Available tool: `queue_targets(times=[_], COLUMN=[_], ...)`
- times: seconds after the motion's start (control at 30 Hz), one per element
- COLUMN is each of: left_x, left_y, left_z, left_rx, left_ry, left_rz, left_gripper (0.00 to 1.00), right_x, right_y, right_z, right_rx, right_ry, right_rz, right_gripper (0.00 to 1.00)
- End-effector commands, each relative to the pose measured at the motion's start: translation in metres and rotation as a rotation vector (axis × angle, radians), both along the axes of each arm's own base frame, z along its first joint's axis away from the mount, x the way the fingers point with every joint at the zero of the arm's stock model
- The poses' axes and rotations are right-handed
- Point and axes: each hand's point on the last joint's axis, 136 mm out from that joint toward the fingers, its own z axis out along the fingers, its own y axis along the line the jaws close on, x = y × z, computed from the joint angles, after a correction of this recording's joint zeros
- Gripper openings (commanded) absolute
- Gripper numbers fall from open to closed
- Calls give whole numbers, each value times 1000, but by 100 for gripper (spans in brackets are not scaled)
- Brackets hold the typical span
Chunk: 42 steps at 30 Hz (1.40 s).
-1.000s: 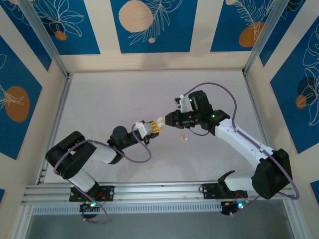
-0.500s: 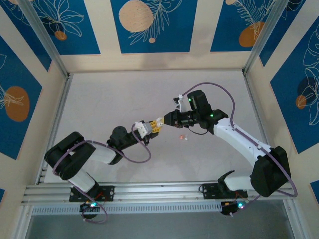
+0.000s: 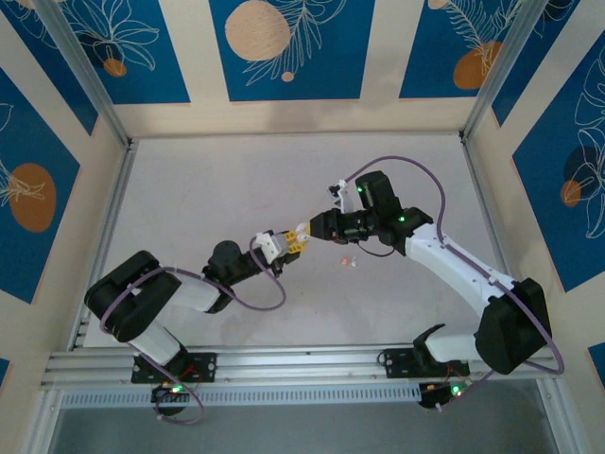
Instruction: Insert the wireless bluetooth earbuds into the charging case
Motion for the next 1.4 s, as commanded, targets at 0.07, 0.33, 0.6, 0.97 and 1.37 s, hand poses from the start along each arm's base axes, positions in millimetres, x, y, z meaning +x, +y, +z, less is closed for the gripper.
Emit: queue_targets(times=[0.07, 0.33, 0.6, 0.97, 1.37], left_x=[-10, -10, -11, -11, -12], left_y=[-3, -1, -2, -2, -3], left_z=[21, 21, 24, 23, 22], left_rx=[-38, -35, -38, -37, -34], left_ry=[-90, -96, -104, -103, -99], left_rz=[-20, -9, -10, -12, -15], left_gripper=[12, 12, 12, 12, 12], right_x=[-5, -12, -11, -6, -3], right_y=[-7, -9, -3, 5, 12], right_z=[19, 11, 2, 8, 6], right_rx=[-22, -103, -142, -121, -119], right_ry=[-42, -11, -5, -31, -38], right_rz=[-20, -30, -13, 9, 45], right_gripper=[40, 35, 33, 27, 26])
